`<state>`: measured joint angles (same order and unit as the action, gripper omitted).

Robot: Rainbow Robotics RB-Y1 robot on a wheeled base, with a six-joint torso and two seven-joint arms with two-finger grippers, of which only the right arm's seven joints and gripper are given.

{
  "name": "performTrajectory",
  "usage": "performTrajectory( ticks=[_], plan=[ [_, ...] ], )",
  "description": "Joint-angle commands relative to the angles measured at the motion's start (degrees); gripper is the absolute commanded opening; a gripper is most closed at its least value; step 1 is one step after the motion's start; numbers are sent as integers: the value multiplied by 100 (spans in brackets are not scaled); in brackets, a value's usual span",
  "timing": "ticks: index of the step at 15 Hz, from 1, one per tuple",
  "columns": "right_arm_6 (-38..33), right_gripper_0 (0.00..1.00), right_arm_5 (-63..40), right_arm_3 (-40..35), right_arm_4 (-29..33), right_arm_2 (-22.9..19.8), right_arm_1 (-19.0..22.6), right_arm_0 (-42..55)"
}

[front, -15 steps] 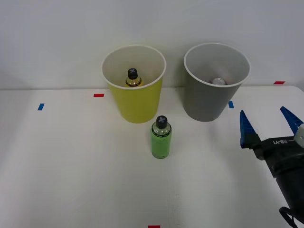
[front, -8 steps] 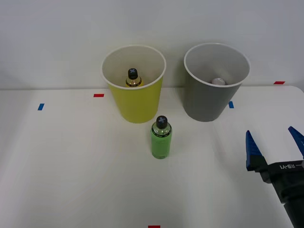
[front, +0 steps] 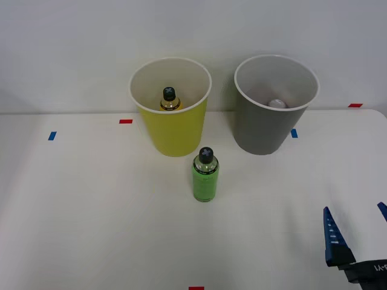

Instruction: Put cans in the gray bin, plastic bottles in the light green bin

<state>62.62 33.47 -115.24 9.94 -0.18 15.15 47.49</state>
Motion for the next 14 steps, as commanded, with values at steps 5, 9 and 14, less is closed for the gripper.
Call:
performTrajectory(
  ticks=[5,9,14],
  plan=[
    [-57,100,1540,1250,-343,-35,-170,59],
    [-180,100,2067,1716,-387,-26,-337,77],
    [-910,100,2155,1777,-176,-167,-329,94]
  ],
)
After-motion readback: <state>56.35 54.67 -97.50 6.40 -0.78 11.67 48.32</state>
